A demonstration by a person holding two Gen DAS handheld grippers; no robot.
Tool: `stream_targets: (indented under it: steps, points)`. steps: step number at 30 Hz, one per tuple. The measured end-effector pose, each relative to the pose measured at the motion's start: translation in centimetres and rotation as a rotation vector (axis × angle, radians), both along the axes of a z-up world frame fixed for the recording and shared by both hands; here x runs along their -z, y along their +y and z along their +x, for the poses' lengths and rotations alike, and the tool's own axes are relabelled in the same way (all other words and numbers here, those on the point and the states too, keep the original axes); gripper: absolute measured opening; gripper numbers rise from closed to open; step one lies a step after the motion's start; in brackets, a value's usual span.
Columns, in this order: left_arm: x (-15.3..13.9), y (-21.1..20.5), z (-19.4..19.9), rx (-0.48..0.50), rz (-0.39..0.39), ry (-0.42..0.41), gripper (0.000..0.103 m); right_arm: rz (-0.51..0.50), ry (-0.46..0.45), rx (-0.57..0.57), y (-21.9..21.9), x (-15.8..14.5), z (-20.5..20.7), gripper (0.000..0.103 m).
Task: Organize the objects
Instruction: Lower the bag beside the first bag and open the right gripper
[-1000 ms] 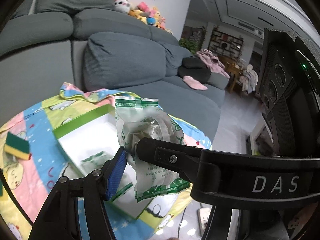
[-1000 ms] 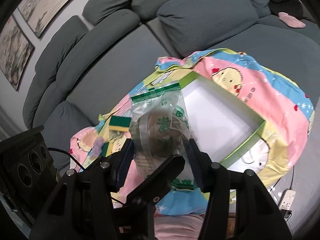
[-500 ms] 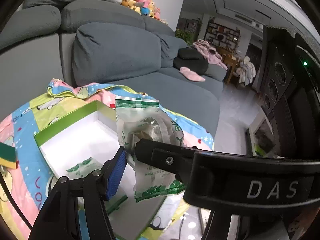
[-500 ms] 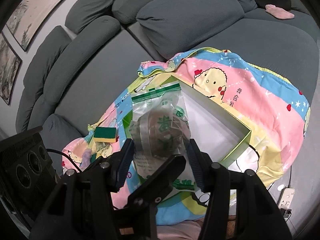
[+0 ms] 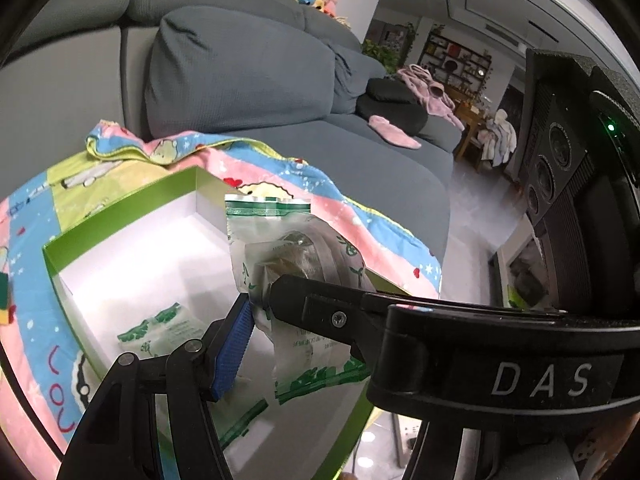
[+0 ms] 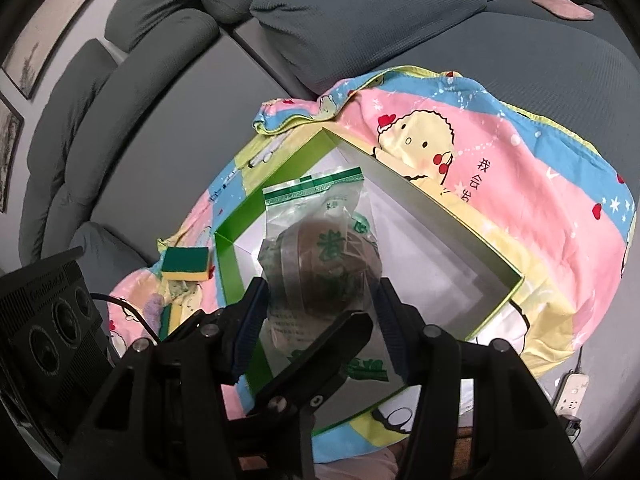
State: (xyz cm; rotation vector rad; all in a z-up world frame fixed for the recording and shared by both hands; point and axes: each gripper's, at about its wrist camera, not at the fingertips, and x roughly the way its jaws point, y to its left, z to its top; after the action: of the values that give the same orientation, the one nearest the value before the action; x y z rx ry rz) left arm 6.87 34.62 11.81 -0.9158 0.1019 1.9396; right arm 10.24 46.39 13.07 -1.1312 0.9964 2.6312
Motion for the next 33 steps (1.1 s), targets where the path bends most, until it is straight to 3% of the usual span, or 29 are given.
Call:
stream_targets:
  steps: [14,19,29,33]
  points:
    - [3.3,0.3,-2.3,0.002,-0.052,-0.126,0.064,-0.038,-0.098,0.029,0.3,3.2,-2.1,0.054]
    - [4.1,0.3,-2.4,0.015,-0.066,-0.159,0.064,0.010,-0.126,0.068,0.3,3.8,-2.2,0.055]
    - [1.5,-1.9,-1.2,-0.011,-0.049,-0.089,0.064,0.067,-0.074,0.110,-0.5,2.2,-0.8,0.055]
    - [0.4,-4.0,-0.7,-0.048,-0.044,-0.068,0.064,0.106,-0.033,0.111,-1.8,0.6,0.0,0.062]
